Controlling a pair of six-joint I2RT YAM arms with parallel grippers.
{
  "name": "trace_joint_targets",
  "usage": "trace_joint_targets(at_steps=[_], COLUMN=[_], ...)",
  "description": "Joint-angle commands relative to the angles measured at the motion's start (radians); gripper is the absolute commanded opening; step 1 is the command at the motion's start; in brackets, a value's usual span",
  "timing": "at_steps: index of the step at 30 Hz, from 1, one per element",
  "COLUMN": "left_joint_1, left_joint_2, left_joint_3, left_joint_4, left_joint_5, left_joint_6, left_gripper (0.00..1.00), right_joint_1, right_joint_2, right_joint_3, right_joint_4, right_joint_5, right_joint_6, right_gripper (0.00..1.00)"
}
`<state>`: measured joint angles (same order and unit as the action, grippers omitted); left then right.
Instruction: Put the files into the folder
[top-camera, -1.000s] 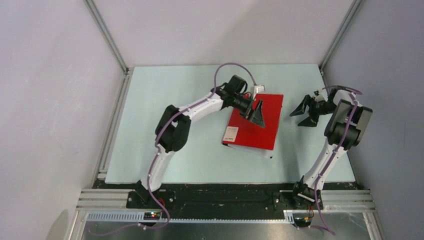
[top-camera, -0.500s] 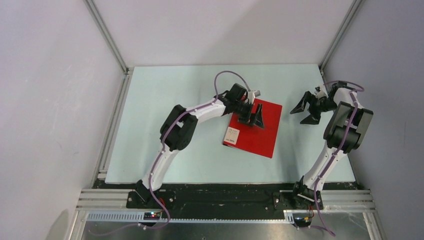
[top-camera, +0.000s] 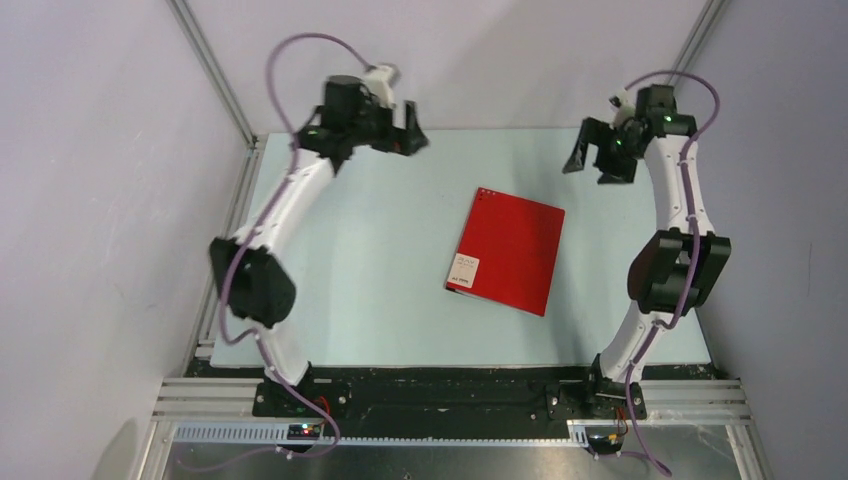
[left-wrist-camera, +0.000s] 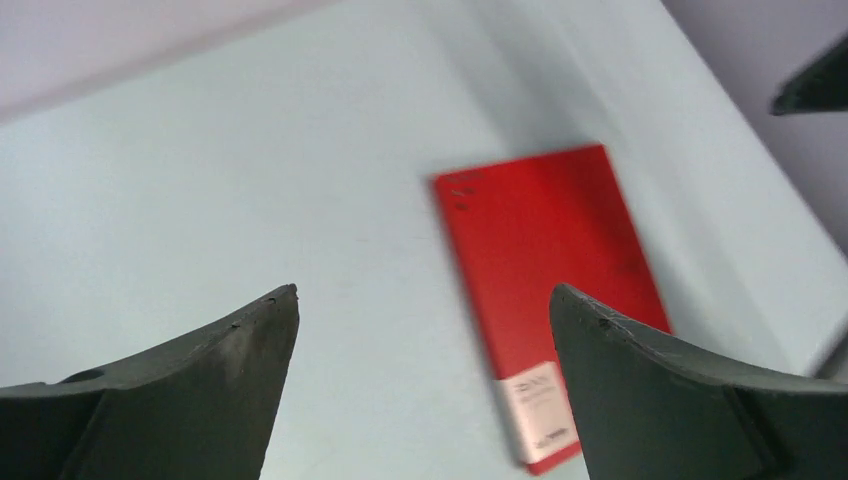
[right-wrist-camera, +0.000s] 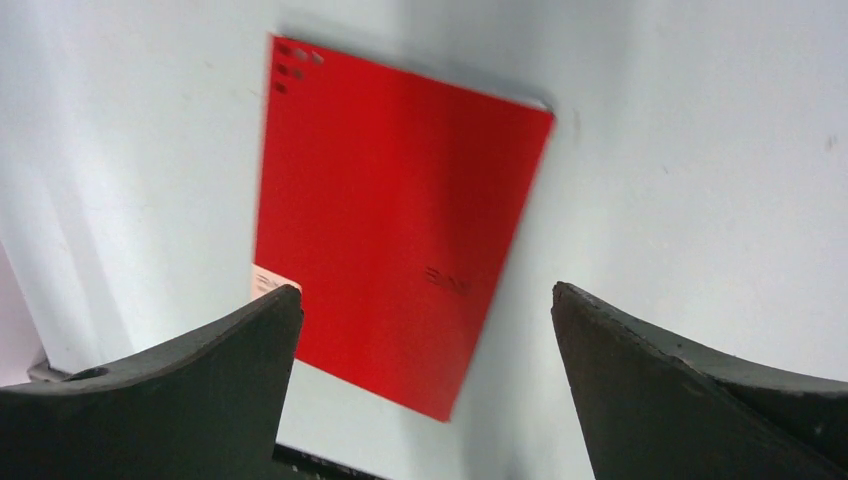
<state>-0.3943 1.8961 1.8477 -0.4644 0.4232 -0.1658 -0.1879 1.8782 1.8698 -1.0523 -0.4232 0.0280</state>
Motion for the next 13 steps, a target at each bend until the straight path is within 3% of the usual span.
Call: trace_joint_targets(at_steps=[1,6,10,13], left_joint_1=[0.07,0.115,0.115,0.116], left_joint_2=[-0.19,-0.297,-0.367,-0.397], left_joint_3=[-0.06,-0.095,-0.157,-0.2], left_joint_4=[-0.103,-0.11,-0.11,-0.111], left_joint_5=[-0.221,-0.515,-0.628,-0.637], left_joint_6=[0.195,0.188,0.159,0.104], left_gripper=[1.0,1.0,1.0,1.0], right_joint_1=[0.097,0.141,0.143,0.146], right_joint_2=[-0.075,-0.163,-0.217,-0.232], right_joint_3=[0.142,0.141,0.08,0.053], right_joint_4=[0.007,0.056,0.076,0.106], right_joint_5=[0.136,0.244,0.243,0.249], right_joint_6=[0.113,0.179,0.196,0.206], right_gripper=[0.99,0.99,1.0,0.99])
